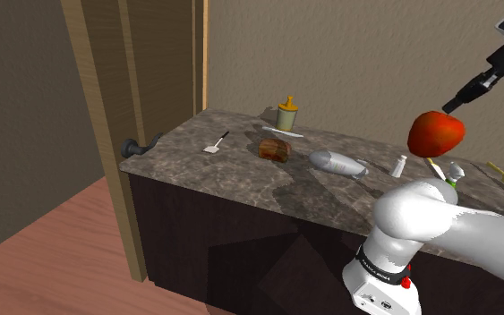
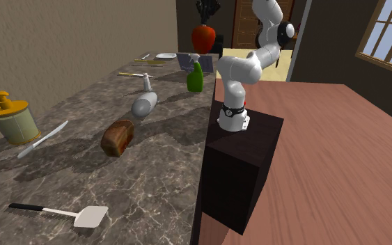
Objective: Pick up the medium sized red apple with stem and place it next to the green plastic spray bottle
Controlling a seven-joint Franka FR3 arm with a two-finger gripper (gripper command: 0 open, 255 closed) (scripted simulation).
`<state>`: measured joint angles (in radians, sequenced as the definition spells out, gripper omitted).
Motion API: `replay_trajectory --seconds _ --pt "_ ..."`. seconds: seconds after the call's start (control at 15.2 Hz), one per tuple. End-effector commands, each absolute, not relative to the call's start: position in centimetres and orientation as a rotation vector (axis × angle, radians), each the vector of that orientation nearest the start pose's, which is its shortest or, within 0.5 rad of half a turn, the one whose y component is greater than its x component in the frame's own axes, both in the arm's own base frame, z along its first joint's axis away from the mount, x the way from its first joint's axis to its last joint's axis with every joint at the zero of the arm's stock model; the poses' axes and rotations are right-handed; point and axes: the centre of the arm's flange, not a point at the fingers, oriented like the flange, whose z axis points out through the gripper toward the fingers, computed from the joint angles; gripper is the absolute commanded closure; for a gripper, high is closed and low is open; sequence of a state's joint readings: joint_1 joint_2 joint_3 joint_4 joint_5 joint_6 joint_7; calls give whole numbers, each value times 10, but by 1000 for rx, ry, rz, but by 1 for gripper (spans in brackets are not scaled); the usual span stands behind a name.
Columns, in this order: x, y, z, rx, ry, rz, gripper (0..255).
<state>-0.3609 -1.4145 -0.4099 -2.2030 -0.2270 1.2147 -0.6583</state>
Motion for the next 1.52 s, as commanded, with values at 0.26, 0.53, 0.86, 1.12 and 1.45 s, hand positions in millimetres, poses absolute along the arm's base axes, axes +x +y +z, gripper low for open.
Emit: replay_trajectory --seconds 0.26,0.53,0.86,1.12,1.45 --pt "-39 -186 658 -3089 -39 -673 255" --pt "-39 -186 637 -3089 -39 -673 255" --pt "-39 -186 610 -3089 -39 -673 255" --pt "-39 -186 589 -3089 -39 -673 255" --pt "-39 -186 563 -3089 -39 -673 255"
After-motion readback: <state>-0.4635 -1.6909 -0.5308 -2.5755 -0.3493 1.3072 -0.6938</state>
